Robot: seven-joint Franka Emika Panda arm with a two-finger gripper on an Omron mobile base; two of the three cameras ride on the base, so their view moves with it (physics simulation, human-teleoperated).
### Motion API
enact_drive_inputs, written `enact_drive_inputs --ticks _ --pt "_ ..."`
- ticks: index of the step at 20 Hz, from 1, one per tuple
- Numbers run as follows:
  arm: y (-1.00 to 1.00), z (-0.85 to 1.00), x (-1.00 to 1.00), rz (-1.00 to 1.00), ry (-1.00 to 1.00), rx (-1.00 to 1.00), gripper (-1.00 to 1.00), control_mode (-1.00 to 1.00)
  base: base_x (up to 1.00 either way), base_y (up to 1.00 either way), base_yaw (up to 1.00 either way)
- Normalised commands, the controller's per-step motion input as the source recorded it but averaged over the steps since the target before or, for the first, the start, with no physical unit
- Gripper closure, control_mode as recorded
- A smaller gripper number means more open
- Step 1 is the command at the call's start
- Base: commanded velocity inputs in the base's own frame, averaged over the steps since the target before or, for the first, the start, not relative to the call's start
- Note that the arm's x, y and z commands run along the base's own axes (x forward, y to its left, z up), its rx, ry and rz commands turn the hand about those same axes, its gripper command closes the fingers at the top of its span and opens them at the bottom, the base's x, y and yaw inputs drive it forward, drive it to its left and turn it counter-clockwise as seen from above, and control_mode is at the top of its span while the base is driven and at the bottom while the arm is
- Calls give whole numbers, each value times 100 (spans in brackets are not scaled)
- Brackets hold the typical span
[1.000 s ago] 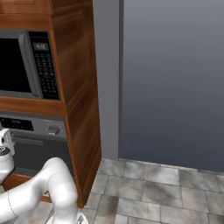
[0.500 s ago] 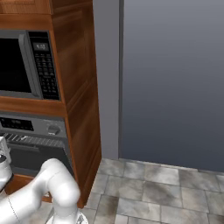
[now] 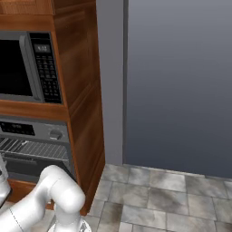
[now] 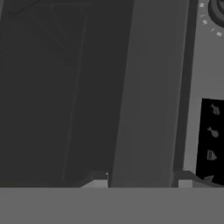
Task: Take the fish from the oven and place it on the plate on the counter.
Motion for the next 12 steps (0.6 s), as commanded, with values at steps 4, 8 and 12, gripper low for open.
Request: enact_drive_inputs --ticks 4,8,12 --pt "16 -61 -54 3 2 -6 100 -100 0 0 0" --pt "15 -62 -54 3 3 -7 100 -100 0 0 0" --pt "15 -62 -54 3 4 -7 100 -100 0 0 0"
